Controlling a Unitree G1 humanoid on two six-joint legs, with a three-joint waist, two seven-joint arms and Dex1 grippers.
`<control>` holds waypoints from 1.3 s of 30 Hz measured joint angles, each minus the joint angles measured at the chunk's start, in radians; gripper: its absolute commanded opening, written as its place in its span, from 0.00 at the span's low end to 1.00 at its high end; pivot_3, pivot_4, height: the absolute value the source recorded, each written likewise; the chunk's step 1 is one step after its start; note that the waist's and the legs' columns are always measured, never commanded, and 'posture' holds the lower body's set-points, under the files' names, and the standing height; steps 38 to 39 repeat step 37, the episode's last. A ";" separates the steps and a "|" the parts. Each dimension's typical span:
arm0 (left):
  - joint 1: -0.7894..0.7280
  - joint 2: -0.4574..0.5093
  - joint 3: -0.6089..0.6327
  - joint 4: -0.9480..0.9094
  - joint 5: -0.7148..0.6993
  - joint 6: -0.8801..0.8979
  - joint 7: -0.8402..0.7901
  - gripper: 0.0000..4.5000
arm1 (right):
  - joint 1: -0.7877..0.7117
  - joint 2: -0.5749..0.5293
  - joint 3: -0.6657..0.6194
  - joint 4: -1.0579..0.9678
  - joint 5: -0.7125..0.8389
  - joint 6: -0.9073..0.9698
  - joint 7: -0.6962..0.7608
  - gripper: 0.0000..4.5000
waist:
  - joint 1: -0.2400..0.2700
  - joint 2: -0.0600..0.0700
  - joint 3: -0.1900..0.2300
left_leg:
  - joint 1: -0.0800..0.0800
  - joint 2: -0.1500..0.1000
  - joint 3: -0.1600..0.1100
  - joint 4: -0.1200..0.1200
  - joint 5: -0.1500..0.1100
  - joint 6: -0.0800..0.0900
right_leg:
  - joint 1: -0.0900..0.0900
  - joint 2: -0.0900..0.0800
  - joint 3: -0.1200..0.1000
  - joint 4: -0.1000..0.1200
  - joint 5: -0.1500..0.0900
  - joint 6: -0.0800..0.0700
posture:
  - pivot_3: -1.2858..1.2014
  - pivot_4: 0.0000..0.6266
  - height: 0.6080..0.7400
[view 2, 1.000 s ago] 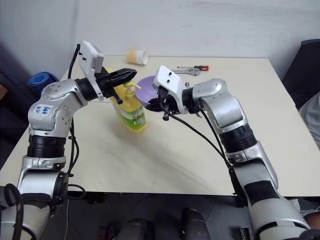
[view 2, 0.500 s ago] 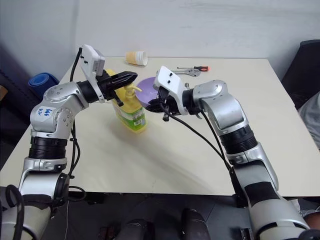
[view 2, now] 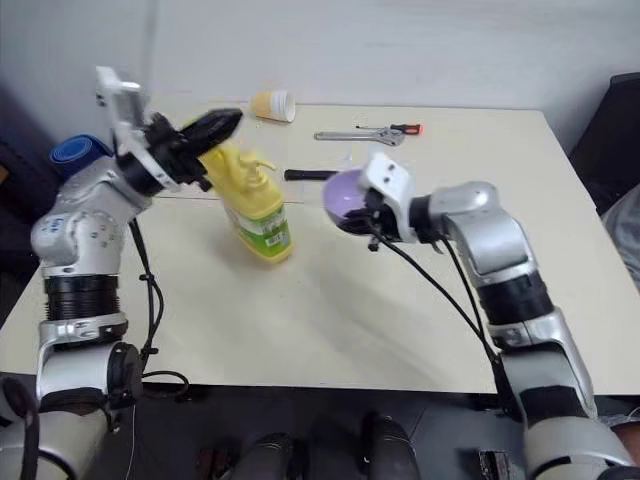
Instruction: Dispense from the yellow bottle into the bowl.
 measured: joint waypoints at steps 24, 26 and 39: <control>1.017 0.079 0.124 -0.320 0.140 -0.360 -0.117 0.67 | 0.483 -0.096 -0.288 0.390 0.052 -0.748 0.008 0.74 | 0.001 0.000 0.002 | 0.006 0.003 0.005 -0.001 0.000 0.000 | 0.004 -0.001 0.009 -0.001 0.002 -0.002 | 0.52 0.24 1.00; 1.064 0.079 0.123 -0.319 0.150 -0.369 -0.118 0.75 | 0.535 -0.094 -0.316 0.300 0.100 -0.790 0.038 0.89 | -0.001 0.001 0.002 | 0.007 0.005 0.006 -0.001 -0.001 0.000 | 0.004 -0.001 0.010 -0.002 0.002 -0.002 | 0.52 0.24 1.00; 1.247 0.011 0.093 -0.367 0.259 -0.505 -0.021 0.75 | 0.908 -0.047 -0.271 -0.156 0.208 -0.787 0.083 0.99 | 0.025 0.000 0.002 | 0.009 0.007 0.008 0.001 -0.007 0.004 | 0.006 -0.003 0.013 -0.008 0.003 -0.004 | 0.52 0.24 1.00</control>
